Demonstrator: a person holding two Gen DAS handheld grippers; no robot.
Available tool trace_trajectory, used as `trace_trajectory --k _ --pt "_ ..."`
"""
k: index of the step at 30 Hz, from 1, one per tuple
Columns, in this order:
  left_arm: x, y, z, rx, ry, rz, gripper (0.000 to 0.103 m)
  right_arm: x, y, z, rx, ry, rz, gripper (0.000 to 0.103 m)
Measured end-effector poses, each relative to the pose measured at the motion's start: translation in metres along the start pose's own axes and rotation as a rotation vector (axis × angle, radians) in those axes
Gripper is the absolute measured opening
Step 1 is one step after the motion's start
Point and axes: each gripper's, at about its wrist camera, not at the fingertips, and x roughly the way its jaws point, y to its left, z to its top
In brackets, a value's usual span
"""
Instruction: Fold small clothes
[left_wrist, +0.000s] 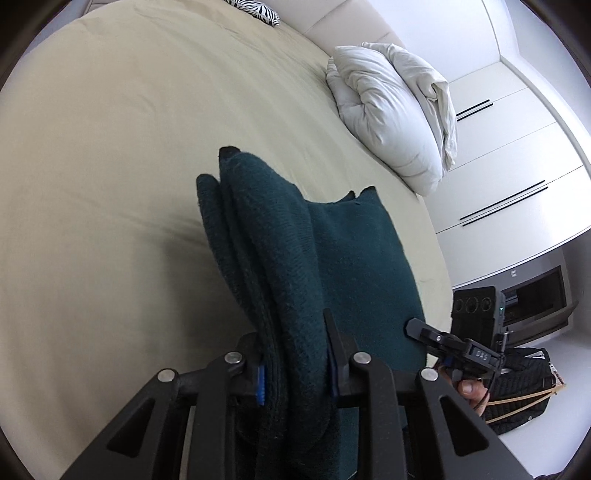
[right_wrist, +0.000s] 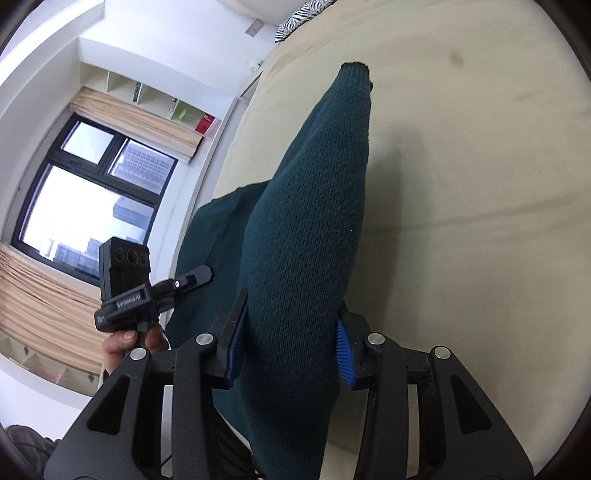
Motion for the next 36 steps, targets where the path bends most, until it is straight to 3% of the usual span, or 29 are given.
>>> trace_trajectory --k 4,11,16,26,29,36 --pt "0.009 -0.006 -0.011 0.011 0.009 0.006 0.025 -0.001 -0.008 -0.030 0.032 0.000 -0.006 0.038" --pt "0.036 0.013 -0.029 -0.035 0.032 0.047 0.028 0.023 -0.024 -0.037 0.098 -0.016 -0.043 0.038" --pt "0.036 0.041 -0.045 -0.143 0.007 -0.032 0.033 0.036 -0.047 -0.048 0.146 -0.017 0.007 0.039" --pt "0.039 0.039 -0.044 -0.153 -0.003 -0.044 0.034 0.051 -0.048 -0.043 0.168 -0.019 -0.021 0.045" --pt "0.036 0.042 -0.046 -0.155 -0.004 -0.052 0.034 0.052 -0.052 -0.056 0.177 -0.031 -0.028 0.046" --pt "0.035 0.046 -0.046 -0.160 -0.005 -0.073 0.034 0.023 -0.068 -0.051 0.192 -0.036 -0.037 0.046"
